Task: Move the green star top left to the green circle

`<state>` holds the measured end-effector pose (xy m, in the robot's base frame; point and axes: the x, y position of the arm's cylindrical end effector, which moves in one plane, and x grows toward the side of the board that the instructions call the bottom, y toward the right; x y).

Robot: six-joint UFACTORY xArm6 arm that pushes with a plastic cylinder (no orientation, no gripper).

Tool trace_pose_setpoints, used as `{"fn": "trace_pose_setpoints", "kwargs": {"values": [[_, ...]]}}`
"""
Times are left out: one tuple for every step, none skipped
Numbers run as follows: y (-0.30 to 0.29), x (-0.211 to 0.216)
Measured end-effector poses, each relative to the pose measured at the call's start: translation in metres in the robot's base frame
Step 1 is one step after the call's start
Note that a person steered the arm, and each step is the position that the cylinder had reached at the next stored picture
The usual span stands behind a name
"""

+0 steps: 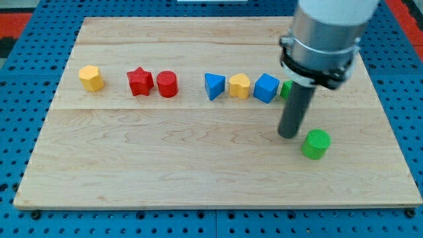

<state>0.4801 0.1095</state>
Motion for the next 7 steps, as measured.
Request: {"fn": "trace_pose_setpoints", "kwargs": {"values": [[0.038, 0.006], [0.042, 0.038], [0.07, -0.009], [0.109, -0.074], [0.046, -0.102], [0.041, -0.08], [0.041, -0.03]]}}
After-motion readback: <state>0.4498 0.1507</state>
